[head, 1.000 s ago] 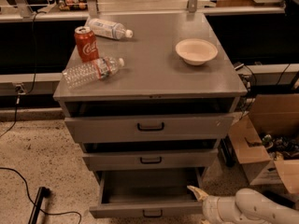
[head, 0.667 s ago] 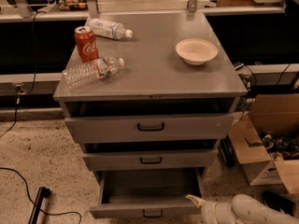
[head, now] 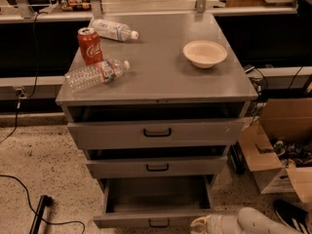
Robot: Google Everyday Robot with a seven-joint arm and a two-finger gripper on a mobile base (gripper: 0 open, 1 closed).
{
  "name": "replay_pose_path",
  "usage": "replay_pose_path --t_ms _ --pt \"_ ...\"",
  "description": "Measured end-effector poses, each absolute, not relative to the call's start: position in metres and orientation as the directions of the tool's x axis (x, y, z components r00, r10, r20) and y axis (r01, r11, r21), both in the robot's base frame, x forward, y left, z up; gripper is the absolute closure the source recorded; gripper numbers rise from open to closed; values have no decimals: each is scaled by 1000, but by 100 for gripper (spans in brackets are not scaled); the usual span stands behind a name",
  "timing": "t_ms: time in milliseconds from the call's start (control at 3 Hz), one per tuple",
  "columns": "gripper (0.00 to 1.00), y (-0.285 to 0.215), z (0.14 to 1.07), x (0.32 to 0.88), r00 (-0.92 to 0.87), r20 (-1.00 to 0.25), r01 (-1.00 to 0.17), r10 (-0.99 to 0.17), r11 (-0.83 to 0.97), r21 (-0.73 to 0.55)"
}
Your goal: Close bottom drawer
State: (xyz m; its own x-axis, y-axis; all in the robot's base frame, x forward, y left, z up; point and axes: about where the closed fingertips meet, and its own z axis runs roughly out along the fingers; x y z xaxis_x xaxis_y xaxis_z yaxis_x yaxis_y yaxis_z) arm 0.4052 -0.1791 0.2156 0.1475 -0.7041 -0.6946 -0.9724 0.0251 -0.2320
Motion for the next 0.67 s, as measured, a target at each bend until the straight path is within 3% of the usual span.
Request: replay_pose_path --t_ms 333,667 --pt "96 -176 212 405 143 -694 -974 -706 23 -225" --pt "100 -173 206 405 138 -690 -976 -711 19 -215"
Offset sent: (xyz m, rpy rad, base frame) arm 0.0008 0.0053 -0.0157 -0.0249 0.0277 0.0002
